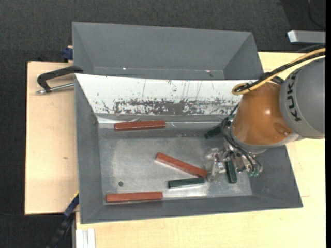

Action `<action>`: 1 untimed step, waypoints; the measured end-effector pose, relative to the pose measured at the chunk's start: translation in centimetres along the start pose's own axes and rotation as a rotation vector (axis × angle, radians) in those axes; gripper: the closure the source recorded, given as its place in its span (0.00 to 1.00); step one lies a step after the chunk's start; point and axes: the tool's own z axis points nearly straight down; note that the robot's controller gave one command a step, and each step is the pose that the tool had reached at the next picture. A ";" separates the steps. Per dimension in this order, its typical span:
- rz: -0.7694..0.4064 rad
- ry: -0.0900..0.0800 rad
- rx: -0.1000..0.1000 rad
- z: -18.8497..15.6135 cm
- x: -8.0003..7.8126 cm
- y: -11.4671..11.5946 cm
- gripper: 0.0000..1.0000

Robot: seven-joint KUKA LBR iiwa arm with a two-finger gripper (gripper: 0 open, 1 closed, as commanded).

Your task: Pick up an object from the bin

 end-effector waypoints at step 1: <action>0.000 0.000 0.000 0.0 0.0 0.0 1.00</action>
Offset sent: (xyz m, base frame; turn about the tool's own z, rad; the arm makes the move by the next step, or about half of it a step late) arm -0.0022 -0.0354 -0.0006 0.0670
